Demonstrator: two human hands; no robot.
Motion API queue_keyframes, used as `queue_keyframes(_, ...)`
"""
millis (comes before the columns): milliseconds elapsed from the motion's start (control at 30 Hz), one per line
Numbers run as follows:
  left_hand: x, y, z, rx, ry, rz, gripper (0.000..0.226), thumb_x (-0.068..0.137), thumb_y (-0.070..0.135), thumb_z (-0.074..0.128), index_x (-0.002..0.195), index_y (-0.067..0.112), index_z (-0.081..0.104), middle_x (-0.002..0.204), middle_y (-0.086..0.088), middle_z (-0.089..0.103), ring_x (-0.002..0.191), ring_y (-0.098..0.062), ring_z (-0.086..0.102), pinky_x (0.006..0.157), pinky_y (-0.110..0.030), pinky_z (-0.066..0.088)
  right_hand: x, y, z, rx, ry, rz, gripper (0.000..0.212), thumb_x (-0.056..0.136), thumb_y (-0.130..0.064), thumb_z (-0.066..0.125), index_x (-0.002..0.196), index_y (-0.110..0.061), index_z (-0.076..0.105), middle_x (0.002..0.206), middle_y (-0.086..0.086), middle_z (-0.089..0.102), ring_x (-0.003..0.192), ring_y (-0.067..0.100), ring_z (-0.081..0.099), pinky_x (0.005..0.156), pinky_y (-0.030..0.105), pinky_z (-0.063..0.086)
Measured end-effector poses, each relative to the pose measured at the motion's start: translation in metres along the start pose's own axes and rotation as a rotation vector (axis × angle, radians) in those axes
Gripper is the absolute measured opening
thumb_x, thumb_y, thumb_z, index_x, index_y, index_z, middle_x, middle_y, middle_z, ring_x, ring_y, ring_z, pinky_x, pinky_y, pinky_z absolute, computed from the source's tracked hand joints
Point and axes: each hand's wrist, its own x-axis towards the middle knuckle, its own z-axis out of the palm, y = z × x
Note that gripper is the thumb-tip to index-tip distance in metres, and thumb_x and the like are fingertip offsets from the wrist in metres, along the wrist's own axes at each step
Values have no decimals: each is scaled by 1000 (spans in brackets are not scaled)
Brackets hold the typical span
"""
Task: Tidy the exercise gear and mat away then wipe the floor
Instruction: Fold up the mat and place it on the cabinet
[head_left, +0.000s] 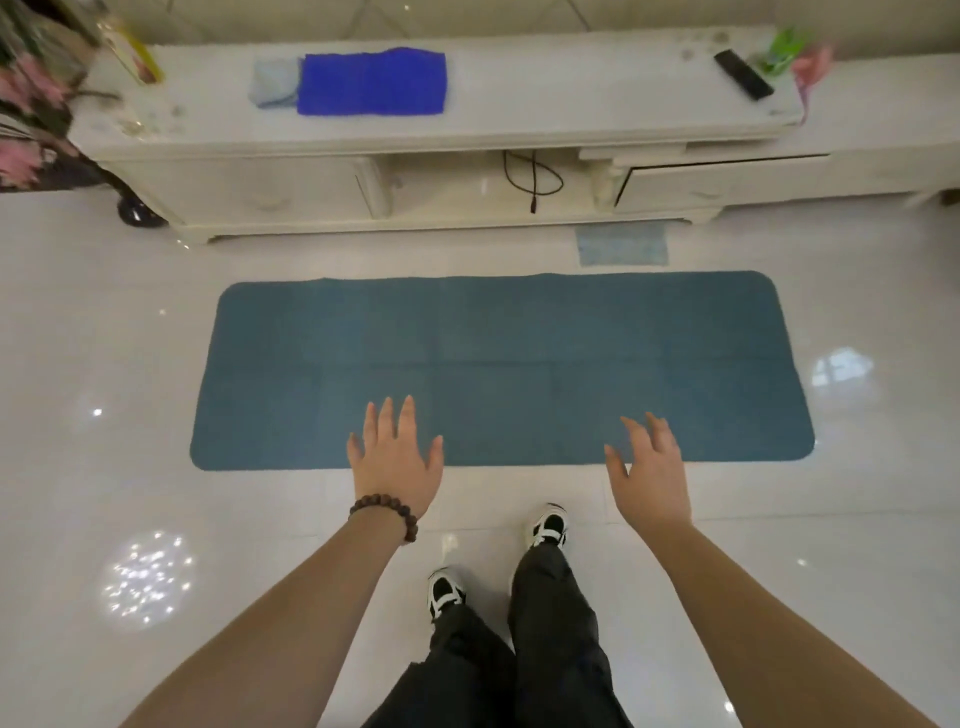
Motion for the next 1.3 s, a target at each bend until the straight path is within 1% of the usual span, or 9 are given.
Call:
queue_keyframes(233,44,17,38,5,-37,-5,66,98,51,29,153,22,9,161,-5,7,148,-23,-2,119,-49,11,55,22,35,-16,-50,26,47,97,-32,46,141,-16,39,155,10,23,145,25,11,117,42,19)
queue_keyframes(433,112,25,104,2,-26,-69,66,97,50,34,152,19,14,160,-6,13,148,-24,1,118,-49,13,120,43,108,-38,-179,6,47,99,-33,43,143,-18,37,157,8,19,146,24,9,118,42,19)
queue_keyframes(533,149,30,161,29,-62,-40,67,97,50,34,153,19,12,160,-7,12,148,-25,1,118,-50,13,153,65,156,-79,-226,-21,47,99,-34,40,144,-19,34,157,8,17,146,24,7,118,41,16)
queue_keyframes(700,206,38,279,42,-132,40,68,98,51,30,153,19,7,161,-6,6,148,-24,-3,119,-50,11,204,121,244,-158,-214,-65,47,100,-34,39,143,-18,34,157,9,17,146,25,7,119,41,14)
queue_keyframes(933,264,33,442,69,-269,190,73,97,54,31,153,22,-3,162,0,-5,148,-20,-11,120,-48,6,280,205,370,-371,-297,-194,56,99,-42,35,150,-25,19,159,7,4,147,24,-4,119,42,6)
queue_keyframes(1033,295,20,497,47,-302,194,81,95,56,37,153,22,-9,161,0,-10,147,-20,-12,119,-48,8,309,228,417,-445,-342,-241,59,99,-45,33,151,-27,11,160,6,-3,146,23,-8,119,42,3)
queue_keyframes(1100,310,14,528,83,-315,230,90,92,60,41,151,24,-16,160,0,-17,146,-21,-17,119,-51,6,325,240,444,-478,-358,-268,62,98,-47,34,151,-28,8,160,6,-6,146,23,-10,119,42,2)
queue_keyframes(1200,323,10,563,166,-407,275,114,77,77,50,144,31,-30,152,0,-37,140,-24,-33,115,-59,-6,345,254,477,-472,-366,-272,66,96,-52,35,151,-34,3,159,3,-13,146,23,-13,118,44,0)
queue_keyframes(1300,325,5,586,259,-453,289,135,61,84,59,140,33,-38,146,-3,-45,136,-30,-38,110,-65,-10,348,263,498,-462,-365,-249,72,92,-60,36,150,-38,-1,158,1,-17,145,23,-16,118,50,0)
